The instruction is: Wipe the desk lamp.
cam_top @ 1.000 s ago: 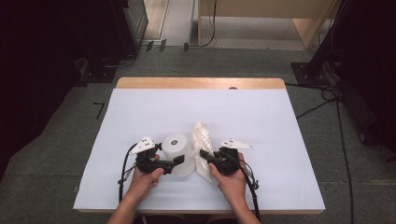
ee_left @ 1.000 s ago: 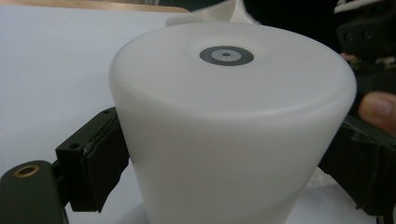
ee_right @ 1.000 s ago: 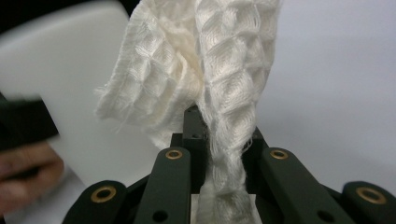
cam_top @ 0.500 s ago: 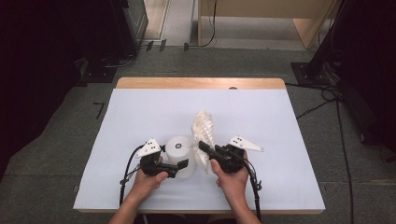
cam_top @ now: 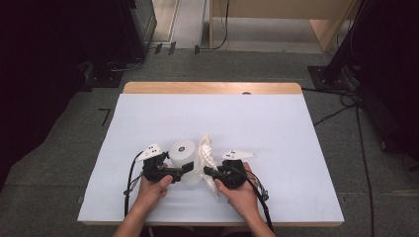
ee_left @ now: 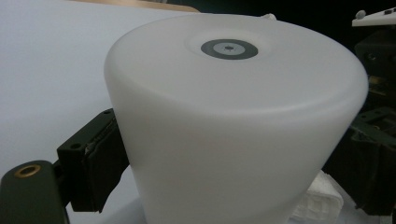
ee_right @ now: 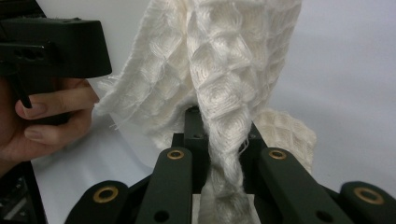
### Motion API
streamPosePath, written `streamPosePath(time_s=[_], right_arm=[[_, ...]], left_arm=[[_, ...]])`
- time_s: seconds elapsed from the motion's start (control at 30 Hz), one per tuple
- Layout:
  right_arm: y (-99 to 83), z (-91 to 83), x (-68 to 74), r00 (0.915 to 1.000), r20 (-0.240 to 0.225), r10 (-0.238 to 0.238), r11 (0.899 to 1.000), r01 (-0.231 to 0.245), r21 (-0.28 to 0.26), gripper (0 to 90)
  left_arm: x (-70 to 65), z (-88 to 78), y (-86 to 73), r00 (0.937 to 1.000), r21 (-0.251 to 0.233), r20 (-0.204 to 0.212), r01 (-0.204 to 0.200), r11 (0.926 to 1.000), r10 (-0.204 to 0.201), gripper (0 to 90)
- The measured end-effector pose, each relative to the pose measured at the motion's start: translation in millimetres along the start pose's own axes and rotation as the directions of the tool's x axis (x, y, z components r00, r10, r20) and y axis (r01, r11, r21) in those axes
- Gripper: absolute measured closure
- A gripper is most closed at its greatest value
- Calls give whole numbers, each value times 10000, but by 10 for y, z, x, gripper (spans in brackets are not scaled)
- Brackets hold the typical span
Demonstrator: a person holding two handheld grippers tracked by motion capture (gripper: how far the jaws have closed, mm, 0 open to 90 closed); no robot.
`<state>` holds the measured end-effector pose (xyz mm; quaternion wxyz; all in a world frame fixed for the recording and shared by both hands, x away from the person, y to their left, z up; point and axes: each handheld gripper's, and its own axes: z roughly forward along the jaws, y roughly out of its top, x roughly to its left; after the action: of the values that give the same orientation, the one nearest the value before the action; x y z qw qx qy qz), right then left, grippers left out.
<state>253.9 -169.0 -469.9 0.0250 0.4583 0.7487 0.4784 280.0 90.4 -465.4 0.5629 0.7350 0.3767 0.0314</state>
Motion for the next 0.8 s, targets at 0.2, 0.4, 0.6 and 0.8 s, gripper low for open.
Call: streamPosePath(time_s=[0.2, 0.4, 0.6, 0.8], right_arm=[[153, -103, 79, 9998, -79, -179, 9909, 167, -1339, 802], [248, -242, 208, 9987, -165, -485, 9739, 436, -2230, 799], [122, -71, 101, 9999, -118, 30, 9984, -37, -564, 800], [219, -151, 119, 9997, -227, -87, 9923, 58, -1236, 796]], left_arm=[[-136, 13, -36, 9877, 330, -171, -1551, 9874, 1557, 86], [-138, 25, -37, 9893, 251, -239, -1433, 9894, 1439, 86], [-48, -5, -26, 9980, 46, -19, -626, 9980, 626, 87], [-124, 20, -49, 9881, 19, -351, -1499, 9887, 1499, 87]])
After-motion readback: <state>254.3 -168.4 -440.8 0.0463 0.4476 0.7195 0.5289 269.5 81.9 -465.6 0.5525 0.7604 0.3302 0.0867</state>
